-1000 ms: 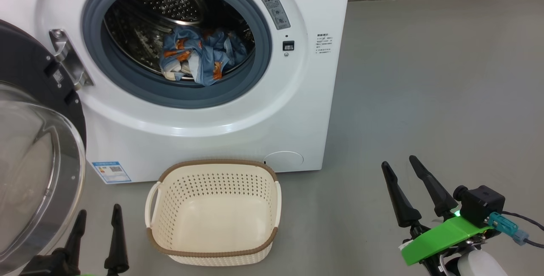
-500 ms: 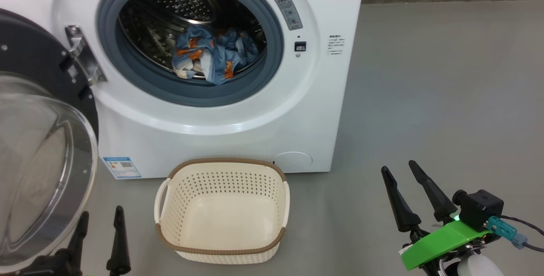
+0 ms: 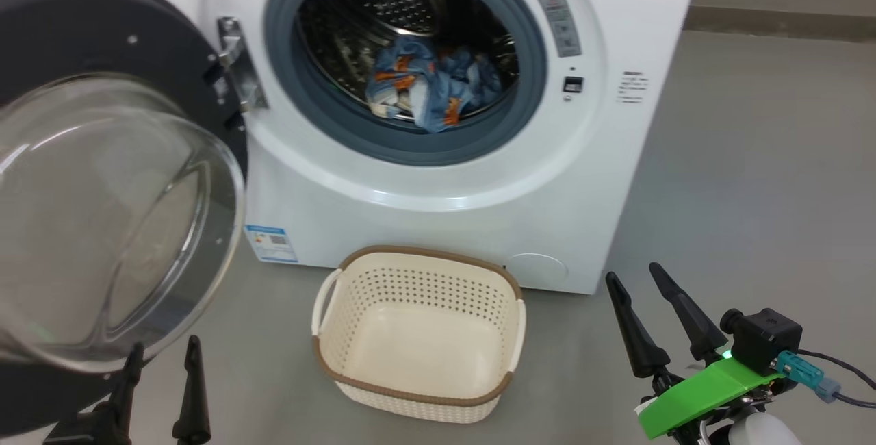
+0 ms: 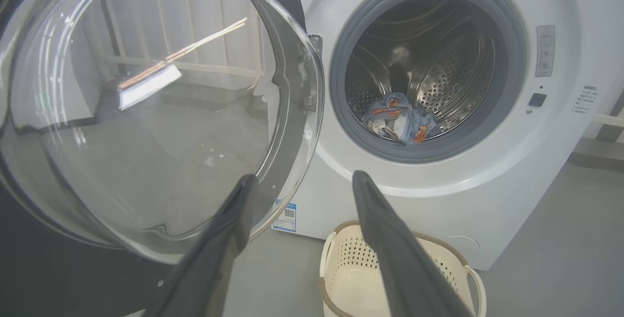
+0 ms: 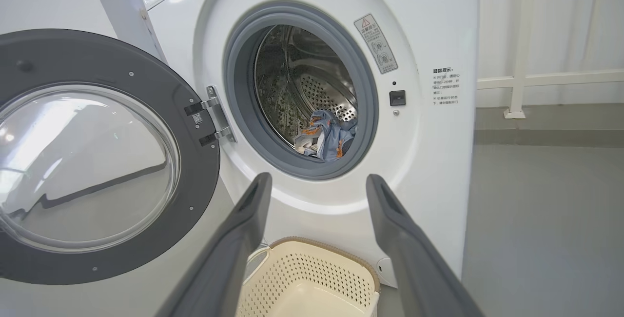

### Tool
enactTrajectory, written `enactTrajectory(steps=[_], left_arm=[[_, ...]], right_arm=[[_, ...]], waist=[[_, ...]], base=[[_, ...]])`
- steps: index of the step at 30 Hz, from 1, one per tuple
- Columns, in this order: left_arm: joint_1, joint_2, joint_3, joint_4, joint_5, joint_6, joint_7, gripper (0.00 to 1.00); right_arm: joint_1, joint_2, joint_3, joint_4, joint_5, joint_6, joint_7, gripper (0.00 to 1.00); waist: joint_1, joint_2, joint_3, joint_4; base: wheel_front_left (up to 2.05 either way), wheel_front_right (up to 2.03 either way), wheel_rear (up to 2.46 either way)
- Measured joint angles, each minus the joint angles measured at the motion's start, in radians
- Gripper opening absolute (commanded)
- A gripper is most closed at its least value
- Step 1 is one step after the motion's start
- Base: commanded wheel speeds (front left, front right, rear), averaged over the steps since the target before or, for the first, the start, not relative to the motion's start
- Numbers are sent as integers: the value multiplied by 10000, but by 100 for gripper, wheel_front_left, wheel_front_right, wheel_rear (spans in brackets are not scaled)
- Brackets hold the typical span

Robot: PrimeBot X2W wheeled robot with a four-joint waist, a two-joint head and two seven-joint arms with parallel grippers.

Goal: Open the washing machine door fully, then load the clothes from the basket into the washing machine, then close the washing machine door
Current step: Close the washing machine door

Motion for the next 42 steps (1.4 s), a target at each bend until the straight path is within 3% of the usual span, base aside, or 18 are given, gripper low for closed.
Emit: enactTrajectory(steps=[10, 23, 42], left_arm=[[5, -111, 115, -6, 19, 295, -2, 100], [38, -104, 82, -21, 23, 374, -2, 100], [205, -104, 155, -234, 17, 458, -2, 100]], right_arm=[[-1, 63, 4, 2, 31, 0, 0, 100], [-1, 186, 113, 6, 69, 0, 0, 100], [-33, 165, 422, 165, 88, 0, 0, 100]], waist=[[0, 0, -121, 1346], [0, 0, -288, 2874], [0, 0, -65, 3211]], base=[[0, 0, 0], [0, 0, 0], [0, 0, 0]])
